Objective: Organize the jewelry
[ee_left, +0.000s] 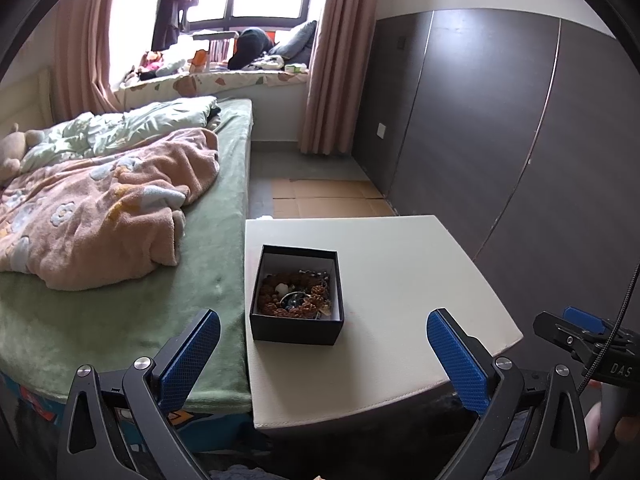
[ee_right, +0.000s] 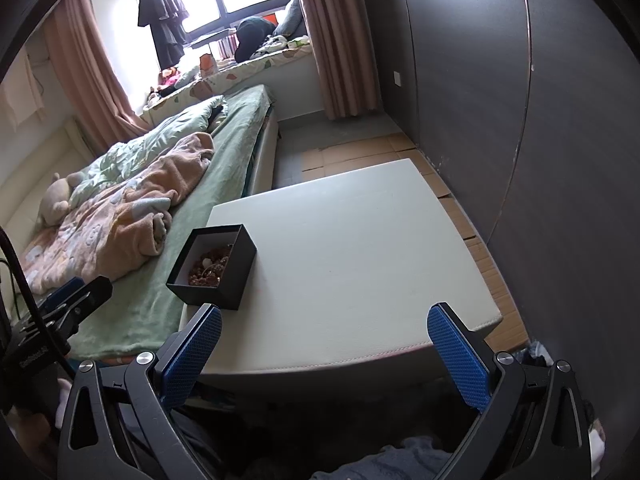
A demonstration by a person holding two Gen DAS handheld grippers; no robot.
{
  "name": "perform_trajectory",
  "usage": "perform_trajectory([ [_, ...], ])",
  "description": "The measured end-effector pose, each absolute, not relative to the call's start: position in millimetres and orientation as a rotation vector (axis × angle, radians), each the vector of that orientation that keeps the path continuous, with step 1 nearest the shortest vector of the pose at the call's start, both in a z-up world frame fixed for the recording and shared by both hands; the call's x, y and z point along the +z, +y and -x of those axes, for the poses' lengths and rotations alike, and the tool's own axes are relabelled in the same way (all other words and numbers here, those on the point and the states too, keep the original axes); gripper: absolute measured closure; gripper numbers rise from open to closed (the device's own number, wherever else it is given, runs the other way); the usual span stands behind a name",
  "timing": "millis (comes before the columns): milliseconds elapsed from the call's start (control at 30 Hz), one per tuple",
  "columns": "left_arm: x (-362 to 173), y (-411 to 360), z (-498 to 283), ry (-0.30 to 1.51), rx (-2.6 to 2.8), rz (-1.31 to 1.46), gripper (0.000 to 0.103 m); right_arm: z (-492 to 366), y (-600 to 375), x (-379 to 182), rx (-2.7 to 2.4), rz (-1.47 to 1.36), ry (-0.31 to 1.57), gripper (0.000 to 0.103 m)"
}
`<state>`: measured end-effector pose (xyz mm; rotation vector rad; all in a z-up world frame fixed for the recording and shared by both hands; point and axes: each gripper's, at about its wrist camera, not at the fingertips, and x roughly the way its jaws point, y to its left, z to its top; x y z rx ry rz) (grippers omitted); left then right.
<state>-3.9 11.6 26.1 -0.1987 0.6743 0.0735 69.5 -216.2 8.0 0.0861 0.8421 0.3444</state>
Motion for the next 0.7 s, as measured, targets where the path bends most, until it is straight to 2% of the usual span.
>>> perform_trajectory([
  [700,29.9,7.1,6.3,0.644,0.073,0.167,0.0,-70.5,-219.1,7.5,0.342,-0.086,0.843,0.0],
])
